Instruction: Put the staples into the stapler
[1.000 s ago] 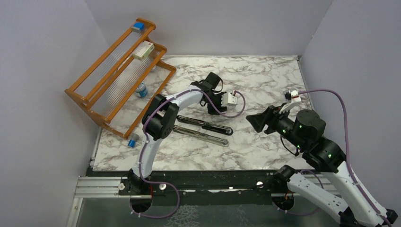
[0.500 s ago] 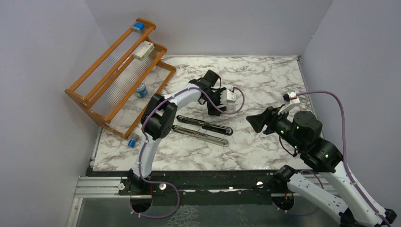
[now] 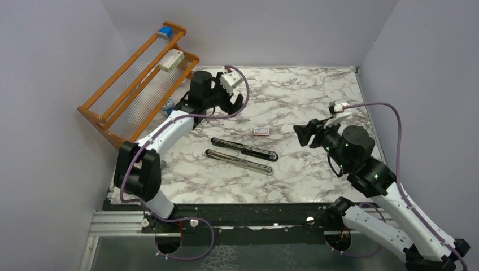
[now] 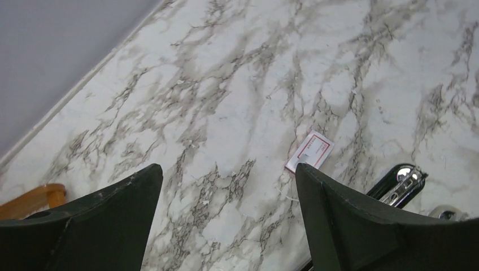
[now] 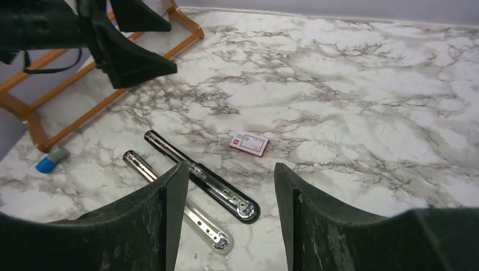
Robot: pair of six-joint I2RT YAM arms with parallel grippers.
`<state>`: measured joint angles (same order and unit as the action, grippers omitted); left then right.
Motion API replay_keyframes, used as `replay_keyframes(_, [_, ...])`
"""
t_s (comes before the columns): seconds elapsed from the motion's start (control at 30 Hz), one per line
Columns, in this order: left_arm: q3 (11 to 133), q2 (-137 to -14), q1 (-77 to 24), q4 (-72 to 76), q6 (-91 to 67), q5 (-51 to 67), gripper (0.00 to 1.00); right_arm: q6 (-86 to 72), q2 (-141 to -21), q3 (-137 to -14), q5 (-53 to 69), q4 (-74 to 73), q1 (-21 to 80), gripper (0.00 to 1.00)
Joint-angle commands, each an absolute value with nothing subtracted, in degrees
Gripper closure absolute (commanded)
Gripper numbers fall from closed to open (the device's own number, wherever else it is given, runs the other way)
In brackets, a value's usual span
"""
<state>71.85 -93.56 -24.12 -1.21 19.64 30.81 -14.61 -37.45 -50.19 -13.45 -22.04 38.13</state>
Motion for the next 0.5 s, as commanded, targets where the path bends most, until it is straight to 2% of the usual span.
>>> replay_keyframes(0.0, [66.9, -89.3, -21.7, 7.6, 2.0, 20.1, 0.07, -4.5, -42.2, -47.8, -14.7, -13.1, 38.1, 0.4])
replay_keyframes(0.23, [62.8, -85.2, -20.5, 8.0, -4.0, 8.5, 0.01, 10.2, -61.5, -52.1, 1.0, -10.6, 37.5, 0.38])
replay_keyframes(0.33, [62.1, -83.2, -20.0, 6.4, -7.3, 3.7, 0.01, 16.2, -69.3, -55.9, 11.6, -11.1, 34.4, 0.37])
replay_keyframes(0.47, [60.9, -81.7, -19.5, 3.9, -11.9, 3.3, 0.01, 24.0, -78.0, -59.7, 24.1, -11.3, 29.1, 0.37])
